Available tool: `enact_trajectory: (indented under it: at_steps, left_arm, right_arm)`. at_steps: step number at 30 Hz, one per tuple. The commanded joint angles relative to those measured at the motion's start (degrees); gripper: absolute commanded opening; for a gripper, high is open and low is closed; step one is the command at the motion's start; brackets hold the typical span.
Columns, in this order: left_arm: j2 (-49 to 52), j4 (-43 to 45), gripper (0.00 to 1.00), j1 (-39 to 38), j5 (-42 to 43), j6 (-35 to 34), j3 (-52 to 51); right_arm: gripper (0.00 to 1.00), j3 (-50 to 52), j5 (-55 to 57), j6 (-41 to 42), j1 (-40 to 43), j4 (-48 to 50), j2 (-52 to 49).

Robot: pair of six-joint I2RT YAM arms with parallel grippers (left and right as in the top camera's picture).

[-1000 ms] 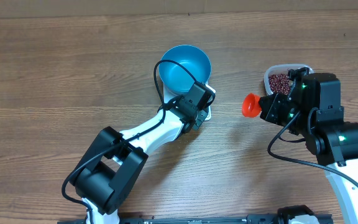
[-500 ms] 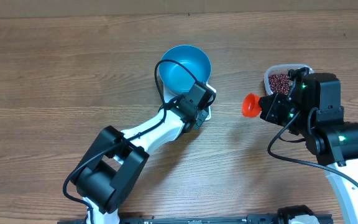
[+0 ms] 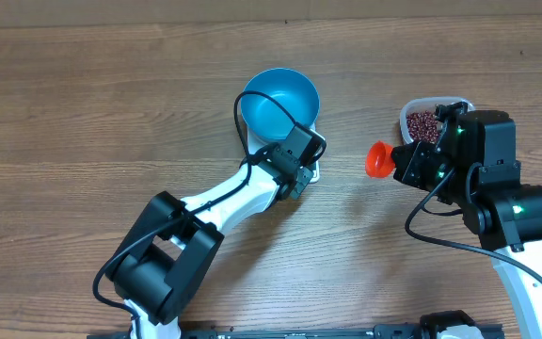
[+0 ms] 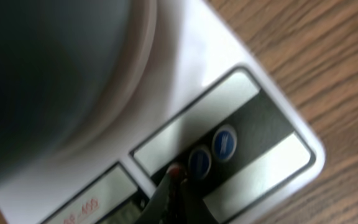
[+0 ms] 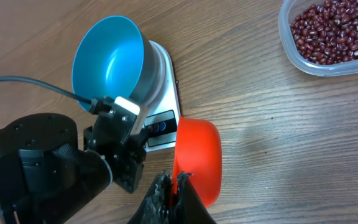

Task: Scoop item into bowl and weigh 150g on scale
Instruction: 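Lift the left gripper back from the scale toward the front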

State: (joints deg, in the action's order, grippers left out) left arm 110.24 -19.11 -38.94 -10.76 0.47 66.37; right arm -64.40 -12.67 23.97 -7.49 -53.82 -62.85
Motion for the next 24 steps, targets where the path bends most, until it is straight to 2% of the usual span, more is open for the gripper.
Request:
enact_trajectory:
  at_steps: [1, 10, 11, 12, 13, 14, 20, 24]
  left_arm:
    - [-2.9, -2.4, 0.04, 0.2, 0.7, -2.2, -1.4]
    - [-17.8, -11.4, 0.04, -1.3, 2.0, -3.9, -1.4]
    - [-19.1, -12.7, 0.08, -1.3, 2.0, -5.2, -1.4]
    - [-20.4, -14.0, 0.21, -1.3, 2.0, -6.5, -1.4]
    - [-21.6, -15.2, 0.73, -1.2, 2.1, -8.0, -1.4]
    - [-22.5, -16.2, 1.00, -1.1, 2.0, -8.8, -1.4]
    - [-29.2, -21.4, 0.99, 0.2, 2.3, -9.4, -1.4]
    - [-31.5, -23.4, 1.00, 2.3, 3.3, -7.1, -1.4]
  right_arm:
    - [0.04, -1.3, -0.1, 0.0, 0.2, 0.6, 0.4]
    - [0.04, -1.3, -0.1, 0.2, 0.2, 1.1, 0.4]
    - [0.04, -1.3, -0.1, 0.2, 0.2, 1.1, 0.4]
    - [0.04, -1.3, -0.1, 0.2, 0.2, 1.0, 0.4]
    - [0.04, -1.3, -0.1, 0.2, 0.2, 1.0, 0.4]
    - [0.04, -1.3, -0.1, 0.2, 0.2, 1.0, 0.4]
    - [0.04, -1.3, -0.1, 0.0, 0.2, 1.0, 0.4]
    - [0.04, -1.3, 0.0, -0.1, 0.2, 0.9, 0.4]
